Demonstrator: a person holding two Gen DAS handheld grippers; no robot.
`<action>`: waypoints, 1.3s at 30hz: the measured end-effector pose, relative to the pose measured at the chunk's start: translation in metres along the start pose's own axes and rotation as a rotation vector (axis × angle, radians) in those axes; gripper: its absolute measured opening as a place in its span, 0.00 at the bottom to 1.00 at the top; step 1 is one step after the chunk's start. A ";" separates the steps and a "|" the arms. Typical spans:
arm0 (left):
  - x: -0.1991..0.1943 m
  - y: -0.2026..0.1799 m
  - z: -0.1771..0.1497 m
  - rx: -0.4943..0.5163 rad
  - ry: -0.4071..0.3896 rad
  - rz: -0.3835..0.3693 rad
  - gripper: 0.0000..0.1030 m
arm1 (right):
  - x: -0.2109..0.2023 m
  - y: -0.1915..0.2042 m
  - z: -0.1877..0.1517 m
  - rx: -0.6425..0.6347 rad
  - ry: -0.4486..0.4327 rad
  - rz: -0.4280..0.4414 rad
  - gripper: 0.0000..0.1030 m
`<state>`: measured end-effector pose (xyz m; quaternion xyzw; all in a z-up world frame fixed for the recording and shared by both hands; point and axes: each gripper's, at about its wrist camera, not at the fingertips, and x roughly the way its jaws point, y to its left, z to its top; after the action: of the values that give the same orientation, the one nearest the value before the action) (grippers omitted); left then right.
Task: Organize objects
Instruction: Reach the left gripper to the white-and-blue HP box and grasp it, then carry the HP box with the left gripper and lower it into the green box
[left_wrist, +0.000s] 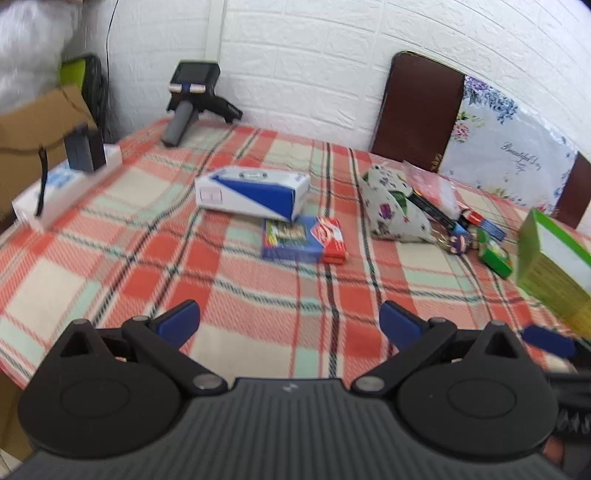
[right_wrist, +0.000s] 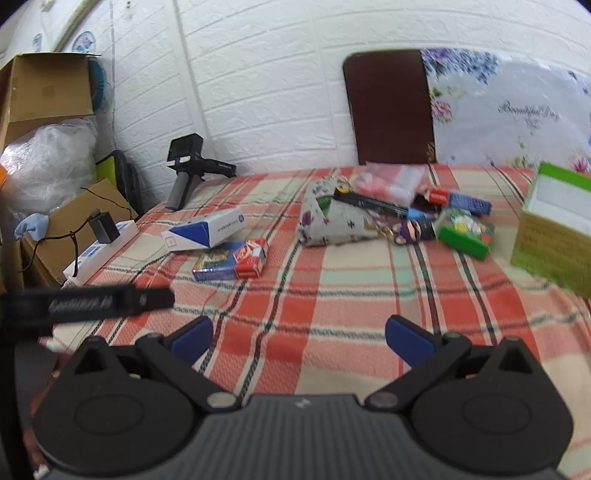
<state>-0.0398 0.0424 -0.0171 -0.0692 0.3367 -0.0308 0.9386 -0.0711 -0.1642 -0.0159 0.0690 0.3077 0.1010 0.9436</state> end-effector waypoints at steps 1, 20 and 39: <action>-0.001 0.004 0.000 0.009 0.020 -0.016 1.00 | 0.000 0.000 0.004 -0.012 -0.024 -0.006 1.00; 0.107 0.120 0.119 -0.040 -0.102 -0.216 0.99 | 0.159 0.064 0.077 -0.266 0.024 0.255 1.00; 0.090 0.063 0.113 0.017 -0.087 -0.341 0.71 | 0.147 0.071 0.073 -0.349 -0.083 0.216 0.98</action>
<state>0.1028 0.1081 0.0032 -0.1186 0.2789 -0.1896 0.9339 0.0776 -0.0664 -0.0274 -0.0586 0.2371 0.2505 0.9368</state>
